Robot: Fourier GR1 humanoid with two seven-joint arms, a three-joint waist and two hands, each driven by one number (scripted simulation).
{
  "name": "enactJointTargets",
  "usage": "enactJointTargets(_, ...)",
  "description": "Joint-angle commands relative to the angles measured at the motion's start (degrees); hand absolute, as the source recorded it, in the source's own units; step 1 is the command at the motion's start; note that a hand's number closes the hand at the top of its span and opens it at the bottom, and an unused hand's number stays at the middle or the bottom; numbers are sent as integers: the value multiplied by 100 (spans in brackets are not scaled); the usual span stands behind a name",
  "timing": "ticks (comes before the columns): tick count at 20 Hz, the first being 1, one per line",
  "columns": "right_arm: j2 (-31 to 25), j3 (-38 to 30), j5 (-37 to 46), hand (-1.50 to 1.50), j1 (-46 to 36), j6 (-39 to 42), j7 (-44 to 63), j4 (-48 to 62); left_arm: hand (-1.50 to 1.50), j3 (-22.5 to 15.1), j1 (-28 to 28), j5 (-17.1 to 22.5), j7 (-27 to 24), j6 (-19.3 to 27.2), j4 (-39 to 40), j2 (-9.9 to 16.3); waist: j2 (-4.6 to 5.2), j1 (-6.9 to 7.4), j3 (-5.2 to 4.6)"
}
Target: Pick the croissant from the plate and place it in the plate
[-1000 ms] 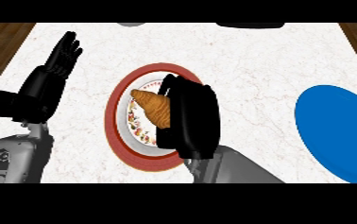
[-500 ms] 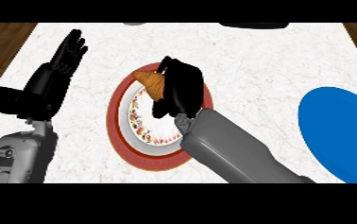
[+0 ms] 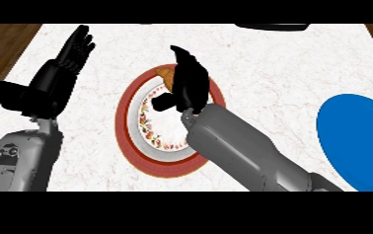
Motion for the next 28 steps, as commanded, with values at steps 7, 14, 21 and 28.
enactJointTargets(7,22,78,-744,-150,-48,-2428,-493,-194,0,12,114,-48,-117,54,52,-96,-45,-117,2)
enactJointTargets(14,-146,-489,-759,-150,841,-2421,-1088,-996,0,262,235,-78,201,145,-200,108,-126,-493,5)
enactJointTargets(21,-990,-500,-526,-150,2481,-2243,-1507,-2993,0,259,564,-39,67,112,-390,-33,-123,-519,3)
enactJointTargets(28,-2065,-559,-876,-150,4090,-1728,-2051,-4743,0,508,454,55,81,-77,-311,167,-114,-505,1)
